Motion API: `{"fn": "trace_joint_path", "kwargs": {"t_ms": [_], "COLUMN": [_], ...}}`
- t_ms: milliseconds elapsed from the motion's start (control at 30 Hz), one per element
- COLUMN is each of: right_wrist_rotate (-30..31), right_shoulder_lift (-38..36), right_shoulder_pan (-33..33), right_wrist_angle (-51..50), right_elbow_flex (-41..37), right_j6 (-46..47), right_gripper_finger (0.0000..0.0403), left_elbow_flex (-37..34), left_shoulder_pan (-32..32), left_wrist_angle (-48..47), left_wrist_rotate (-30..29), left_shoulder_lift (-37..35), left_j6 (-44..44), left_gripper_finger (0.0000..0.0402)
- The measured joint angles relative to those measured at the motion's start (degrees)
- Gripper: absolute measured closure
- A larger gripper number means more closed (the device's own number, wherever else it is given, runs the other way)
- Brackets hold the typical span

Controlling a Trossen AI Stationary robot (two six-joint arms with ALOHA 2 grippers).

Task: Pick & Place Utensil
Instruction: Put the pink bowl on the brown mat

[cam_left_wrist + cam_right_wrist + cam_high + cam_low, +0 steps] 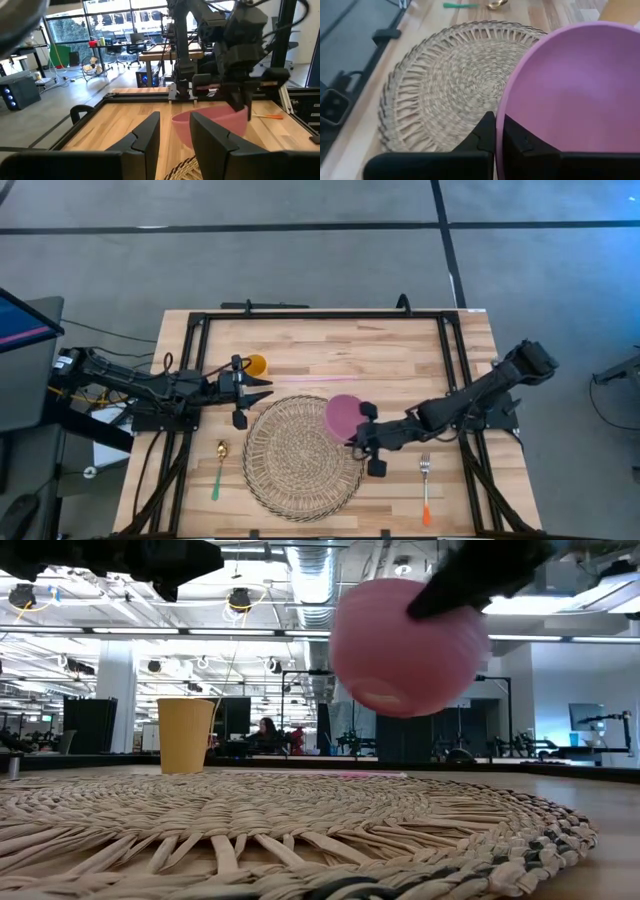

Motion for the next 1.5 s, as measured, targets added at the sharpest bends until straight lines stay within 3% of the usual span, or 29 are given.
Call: {"fn": "trace_joint_path", "kwargs": {"t_ms": [367, 567, 733, 1067, 1300, 1500], "right_wrist_rotate": [-2.87, -7.80, -9.14, -19.24, -19.61, -19.62], "right_shoulder_lift": [15.73, 24.03, 30.17, 32.21, 32.24, 32.24], "right_shoulder_pan": [0.23, 0.95, 1.11, 1.05, 1.33, 1.27], "right_wrist_angle": [1.01, 1.01, -3.98, -7.59, -7.89, -7.84], "right_elbow_flex": [14.22, 22.38, 28.49, 32.05, 32.03, 32.02], "right_j6": [-9.33, -11.03, -13.05, -13.57, -13.55, -13.34], "right_gripper_finger": [0.0402, 0.0402, 0.0403, 0.0400, 0.0371, 0.0320], "left_elbow_flex": [-0.02, -0.26, -1.07, -1.25, -1.25, -1.25], "left_shoulder_pan": [0.00, 0.00, 0.00, -0.41, -0.45, -1.13], "left_wrist_angle": [1.26, 0.96, 1.10, 1.29, 1.07, 1.27], "left_wrist_rotate": [0.00, 0.02, 0.02, 0.28, 0.49, 1.04], "left_shoulder_lift": [0.04, 0.44, 1.52, 2.07, 2.49, 3.35], "left_j6": [0.02, -0.20, -1.12, -7.30, -12.31, -12.57], "left_gripper_finger": [0.0294, 0.0294, 0.0294, 0.0294, 0.0294, 0.0294]}}
